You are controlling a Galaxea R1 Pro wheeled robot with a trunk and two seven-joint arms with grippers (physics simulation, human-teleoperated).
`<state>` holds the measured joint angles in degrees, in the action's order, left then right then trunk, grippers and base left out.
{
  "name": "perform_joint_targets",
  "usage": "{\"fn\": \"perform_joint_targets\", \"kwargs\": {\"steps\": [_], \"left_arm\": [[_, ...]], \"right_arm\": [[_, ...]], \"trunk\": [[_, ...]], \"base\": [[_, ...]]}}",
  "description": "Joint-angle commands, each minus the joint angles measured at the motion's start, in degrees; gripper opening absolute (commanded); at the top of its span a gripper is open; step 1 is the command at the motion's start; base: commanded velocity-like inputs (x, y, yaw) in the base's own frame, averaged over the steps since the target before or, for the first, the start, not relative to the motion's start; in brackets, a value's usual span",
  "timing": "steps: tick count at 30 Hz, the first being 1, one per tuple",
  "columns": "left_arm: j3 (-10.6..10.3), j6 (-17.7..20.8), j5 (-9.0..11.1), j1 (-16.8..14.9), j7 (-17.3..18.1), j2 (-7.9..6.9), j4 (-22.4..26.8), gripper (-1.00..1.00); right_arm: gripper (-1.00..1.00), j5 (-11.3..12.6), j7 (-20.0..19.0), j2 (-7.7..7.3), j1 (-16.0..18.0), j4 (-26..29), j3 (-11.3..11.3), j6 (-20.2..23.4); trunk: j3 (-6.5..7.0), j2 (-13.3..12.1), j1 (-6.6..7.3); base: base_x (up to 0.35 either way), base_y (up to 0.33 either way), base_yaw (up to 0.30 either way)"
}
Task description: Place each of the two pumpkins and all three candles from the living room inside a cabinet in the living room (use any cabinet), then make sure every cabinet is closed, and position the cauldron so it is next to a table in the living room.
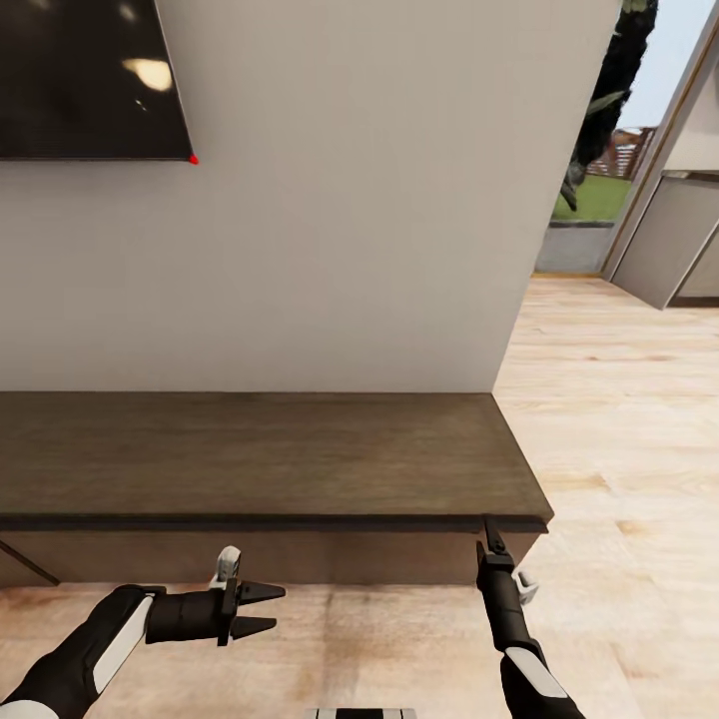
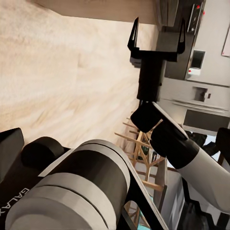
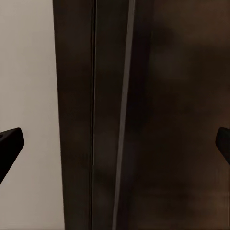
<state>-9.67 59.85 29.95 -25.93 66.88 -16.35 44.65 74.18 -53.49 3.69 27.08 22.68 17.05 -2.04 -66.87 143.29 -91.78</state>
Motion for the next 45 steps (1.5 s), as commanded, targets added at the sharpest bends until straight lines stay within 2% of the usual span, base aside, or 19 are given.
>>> {"fn": "perform_joint_targets", "kwargs": {"steps": [1,18,19,27,45], "left_arm": [[0.0,0.0,-0.02,0.0,0.0,0.0,0.0,1.0],[-0.06,-0.02,-0.06,-0.01,0.0,0.0,0.0,1.0],[-0.05,-0.02,-0.03,0.0,0.0,0.0,0.0,1.0],[-0.09,-0.01,-0.06,0.0,0.0,0.08,0.0,1.0],[-0.09,-0.06,-0.07,0.0,0.0,0.17,0.0,1.0]], "right_arm": [[1.0,0.0,0.02,0.0,0.01,0.0,0.0,0.01],[1.0,-0.15,0.13,0.0,0.0,0.0,-0.09,0.01],[-1.0,-0.16,0.15,0.0,0.01,0.0,-0.09,0.04],[-1.0,-0.18,0.14,0.0,0.0,0.0,-0.09,1.46],[-1.0,-0.18,0.23,0.0,0.04,0.0,-0.09,1.54]], "trunk": [[0.0,0.0,0.0],[0.0,0.0,0.0],[0.0,0.0,0.0],[0.0,0.0,0.0],[0.0,0.0,0.0]], "base": [[0.029,0.0,0.0],[0.015,0.0,0.0],[0.0,0.0,0.0],[0.0,0.0,0.0],[-0.032,0.0,0.0]]}}
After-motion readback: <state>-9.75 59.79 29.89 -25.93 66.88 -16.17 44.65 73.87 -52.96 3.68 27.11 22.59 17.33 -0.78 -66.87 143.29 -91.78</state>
